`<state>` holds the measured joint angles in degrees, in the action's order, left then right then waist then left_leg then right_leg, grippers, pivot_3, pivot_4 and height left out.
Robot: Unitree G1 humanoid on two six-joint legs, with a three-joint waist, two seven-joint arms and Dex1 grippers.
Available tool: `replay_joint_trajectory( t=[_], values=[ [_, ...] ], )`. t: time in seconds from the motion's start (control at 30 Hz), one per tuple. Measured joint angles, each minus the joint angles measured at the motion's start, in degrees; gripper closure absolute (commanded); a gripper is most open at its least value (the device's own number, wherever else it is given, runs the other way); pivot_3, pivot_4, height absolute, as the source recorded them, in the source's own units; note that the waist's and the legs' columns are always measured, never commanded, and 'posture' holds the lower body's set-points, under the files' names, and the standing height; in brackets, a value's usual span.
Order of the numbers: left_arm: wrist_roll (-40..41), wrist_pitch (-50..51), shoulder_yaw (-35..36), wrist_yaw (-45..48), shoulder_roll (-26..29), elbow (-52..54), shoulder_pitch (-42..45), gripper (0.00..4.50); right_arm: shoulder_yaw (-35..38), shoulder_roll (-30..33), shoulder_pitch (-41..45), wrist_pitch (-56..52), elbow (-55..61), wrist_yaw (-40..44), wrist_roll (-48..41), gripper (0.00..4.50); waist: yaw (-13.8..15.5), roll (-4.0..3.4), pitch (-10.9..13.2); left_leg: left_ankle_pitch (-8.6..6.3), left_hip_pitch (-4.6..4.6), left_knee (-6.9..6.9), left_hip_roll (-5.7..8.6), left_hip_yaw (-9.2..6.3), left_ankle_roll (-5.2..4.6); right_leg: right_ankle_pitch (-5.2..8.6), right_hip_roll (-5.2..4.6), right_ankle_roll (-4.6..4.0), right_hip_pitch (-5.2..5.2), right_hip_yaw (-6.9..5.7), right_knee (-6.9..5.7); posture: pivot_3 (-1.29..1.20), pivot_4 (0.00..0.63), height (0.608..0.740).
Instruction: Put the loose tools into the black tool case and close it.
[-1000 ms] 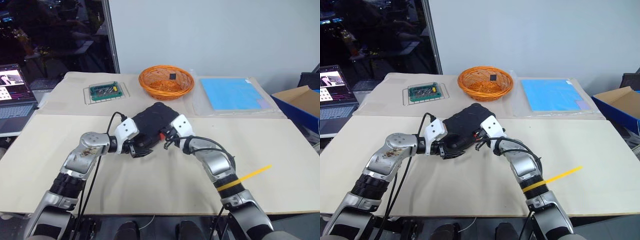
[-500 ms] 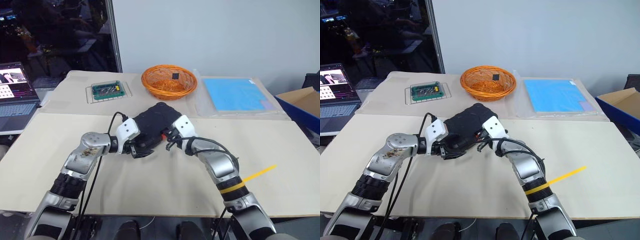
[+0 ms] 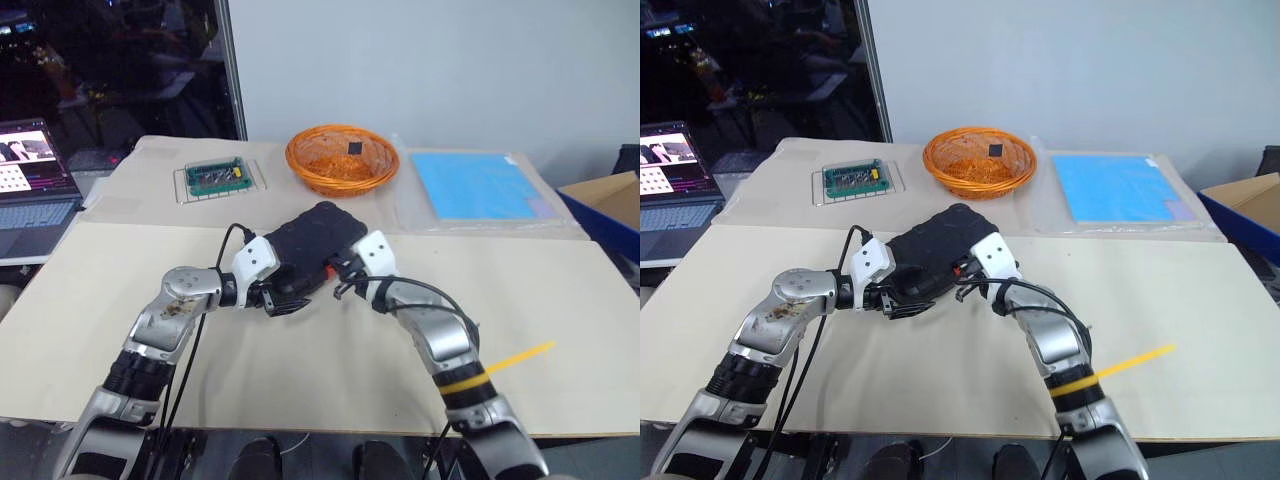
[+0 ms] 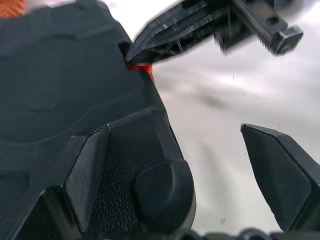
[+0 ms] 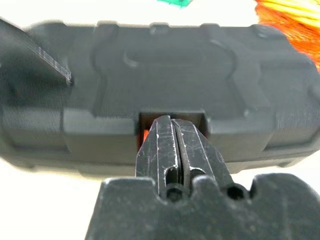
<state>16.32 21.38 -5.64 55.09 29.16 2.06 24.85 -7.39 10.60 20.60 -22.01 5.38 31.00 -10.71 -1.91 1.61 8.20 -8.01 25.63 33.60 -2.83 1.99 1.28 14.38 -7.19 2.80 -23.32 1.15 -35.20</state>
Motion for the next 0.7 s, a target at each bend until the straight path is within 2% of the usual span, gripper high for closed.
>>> replay_joint_trajectory(
  t=[0.03,0.1,0.13,0.17,0.23,0.27,0.33,0.4,0.53,0.6,0.7],
  values=[
    [1.18,0.27,0.78,0.22,-0.04,0.65,-0.47,0.00,0.23,1.10,-0.84,-0.51,2.17,0.88,-1.01,3.70,0.13,-0.10,0.12,0.16,0.26,0.25,-0.04,0.00,-0.22,-0.06,0.12,0.21,-0.14,-0.10,-0.02,0.00,0.150,0.740],
    [6.93,4.52,4.10,0.96,0.04,3.80,-2.21,0.00,2.07,6.84,-3.55,-4.65,11.71,3.43,-4.16,3.04,0.29,-0.12,0.17,0.36,1.25,0.37,0.00,0.13,-0.50,-0.16,0.47,0.53,-0.89,-0.13,0.01,0.00,0.150,0.740],
    [9.52,6.10,5.93,1.44,0.85,6.13,-4.24,0.00,3.97,10.96,-5.69,-7.05,16.95,5.12,-6.16,2.49,0.43,-0.10,0.20,0.33,1.50,0.43,-0.06,0.21,-0.48,-0.15,0.64,0.58,-1.02,-0.19,0.05,0.00,0.150,0.740],
    [10.93,6.88,6.98,1.72,1.51,7.55,-5.54,0.00,5.38,13.11,-7.05,-8.39,19.79,6.03,-7.38,2.26,0.55,-0.08,0.21,0.27,1.52,0.45,-0.11,0.20,-0.52,-0.13,0.71,0.58,-0.98,-0.25,0.05,0.00,0.150,0.740],
    [14.45,9.50,10.50,2.16,4.87,11.75,-9.64,0.00,10.93,20.61,-12.60,-12.69,27.70,9.29,-12.32,1.45,0.91,-0.06,0.23,0.10,1.48,0.33,-0.13,0.16,-0.59,0.05,0.76,0.56,-0.95,-0.36,0.10,0.00,0.150,0.740],
    [14.86,9.97,11.20,2.17,5.45,12.30,-10.33,0.00,11.80,21.77,-13.55,-13.27,28.69,9.85,-12.99,1.26,0.99,-0.03,0.24,0.07,1.47,0.33,-0.13,0.16,-0.61,0.09,0.77,0.56,-0.94,-0.38,0.16,0.00,0.150,0.740],
    [16.94,12.01,14.10,2.05,7.83,14.49,-14.28,0.00,16.91,26.10,-18.76,-15.36,32.47,12.29,-16.56,0.46,1.15,0.06,0.52,0.01,1.43,0.38,-0.11,0.20,-0.57,0.27,0.75,0.51,-0.91,-0.38,0.23,0.00,0.150,0.740],
    [18.24,13.06,16.22,2.13,9.38,16.27,-17.98,0.00,21.66,28.38,-22.58,-15.99,34.14,13.58,-18.86,0.03,1.23,0.18,0.87,-0.03,1.40,0.46,-0.12,0.18,-0.50,0.28,0.74,0.52,-0.87,-0.39,0.18,0.00,0.150,0.740],
    [19.90,13.93,21.09,2.49,13.06,20.21,-26.93,0.00,33.53,32.32,-31.67,-15.69,36.23,17.47,-21.82,0.03,1.48,0.21,1.46,-0.13,1.30,1.17,-0.23,0.11,-0.25,0.45,0.73,0.46,-0.81,-0.41,0.19,0.00,0.150,0.740],
    [20.18,13.88,23.05,2.72,13.97,21.42,-29.75,0.00,36.49,33.26,-34.69,-15.12,36.95,19.15,-22.23,0.03,1.53,0.26,1.51,-0.31,1.17,1.24,-0.21,0.18,0.04,0.31,0.63,0.33,-0.73,-0.40,0.26,0.00,0.150,0.740],
    [21.88,13.89,24.95,2.95,14.26,21.51,-30.64,0.00,37.82,34.13,-34.84,-14.74,37.03,19.67,-22.89,0.03,1.48,0.32,1.54,-0.32,1.12,1.29,-0.21,0.21,0.05,0.21,0.54,0.18,-0.72,-0.40,0.29,0.00,0.150,0.740]
  ],
)
